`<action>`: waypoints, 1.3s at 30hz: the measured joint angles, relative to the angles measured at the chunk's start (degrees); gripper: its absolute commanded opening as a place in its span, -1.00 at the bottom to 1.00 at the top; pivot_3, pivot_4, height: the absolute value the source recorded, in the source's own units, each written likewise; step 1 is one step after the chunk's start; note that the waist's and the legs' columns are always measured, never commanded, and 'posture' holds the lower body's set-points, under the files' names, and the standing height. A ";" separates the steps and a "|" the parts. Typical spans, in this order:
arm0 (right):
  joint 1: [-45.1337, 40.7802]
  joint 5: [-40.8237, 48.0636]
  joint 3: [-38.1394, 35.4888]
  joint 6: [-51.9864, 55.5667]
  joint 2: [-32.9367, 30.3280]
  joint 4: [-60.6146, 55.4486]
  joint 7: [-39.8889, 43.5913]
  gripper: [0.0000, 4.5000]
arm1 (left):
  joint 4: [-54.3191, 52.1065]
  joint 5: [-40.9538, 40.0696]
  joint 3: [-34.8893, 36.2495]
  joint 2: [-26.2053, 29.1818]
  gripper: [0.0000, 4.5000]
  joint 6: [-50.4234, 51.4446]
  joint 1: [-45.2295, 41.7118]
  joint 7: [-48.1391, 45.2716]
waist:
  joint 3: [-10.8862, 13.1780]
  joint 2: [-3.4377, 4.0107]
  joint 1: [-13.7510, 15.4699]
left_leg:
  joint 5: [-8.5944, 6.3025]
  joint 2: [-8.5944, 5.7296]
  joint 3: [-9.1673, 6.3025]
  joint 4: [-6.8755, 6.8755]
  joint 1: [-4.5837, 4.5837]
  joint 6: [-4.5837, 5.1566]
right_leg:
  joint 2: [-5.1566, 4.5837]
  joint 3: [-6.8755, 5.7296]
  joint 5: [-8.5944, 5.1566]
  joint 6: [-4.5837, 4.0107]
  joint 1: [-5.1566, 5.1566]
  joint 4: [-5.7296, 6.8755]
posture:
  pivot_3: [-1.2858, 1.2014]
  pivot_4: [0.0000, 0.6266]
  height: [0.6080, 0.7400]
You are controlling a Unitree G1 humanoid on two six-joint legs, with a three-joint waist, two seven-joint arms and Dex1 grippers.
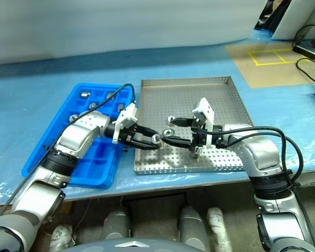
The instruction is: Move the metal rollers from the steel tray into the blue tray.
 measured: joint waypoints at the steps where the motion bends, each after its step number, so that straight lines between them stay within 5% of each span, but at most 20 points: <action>1: 0.00 0.01 0.02 0.12 0.00 -0.19 0.00 1.00 | 0.00 0.00 0.00 -0.04 -0.11 -0.20 -0.22 -0.02 | 0.00 0.00 0.00 | 0.00 0.00 0.00 0.00 0.00 0.00 | 0.00 0.00 0.00 0.00 0.00 0.00 | -0.07 -0.52 1.00; 7: -0.03 -0.06 0.28 0.58 -0.02 -0.22 0.08 0.92 | 0.49 0.02 0.00 -0.48 -0.12 -1.10 -0.31 -0.07 | 0.00 0.00 0.01 | 0.00 0.00 0.00 0.02 0.00 0.00 | 0.00 0.00 0.00 0.00 0.00 0.02 | -0.06 -0.52 1.00; 17: 0.66 -1.00 0.62 -2.79 -1.29 0.18 1.02 -0.30 | 0.40 0.35 -0.32 -0.65 -0.12 -1.23 -0.01 -0.23 | 0.00 0.00 0.02 | 0.00 0.00 0.00 0.05 0.00 0.02 | 0.00 0.00 0.00 0.00 0.00 0.05 | -0.07 -0.52 1.00; 39: 0.47 -0.97 0.78 -9.03 -1.60 4.44 1.30 -0.31 | 2.25 0.00 -0.31 -1.41 -0.12 -0.44 -2.07 1.87 | 0.00 0.00 0.00 | 0.10 0.00 0.00 0.12 -0.01 0.24 | -0.01 0.01 0.00 -0.01 0.01 0.10 | -0.06 -0.52 1.00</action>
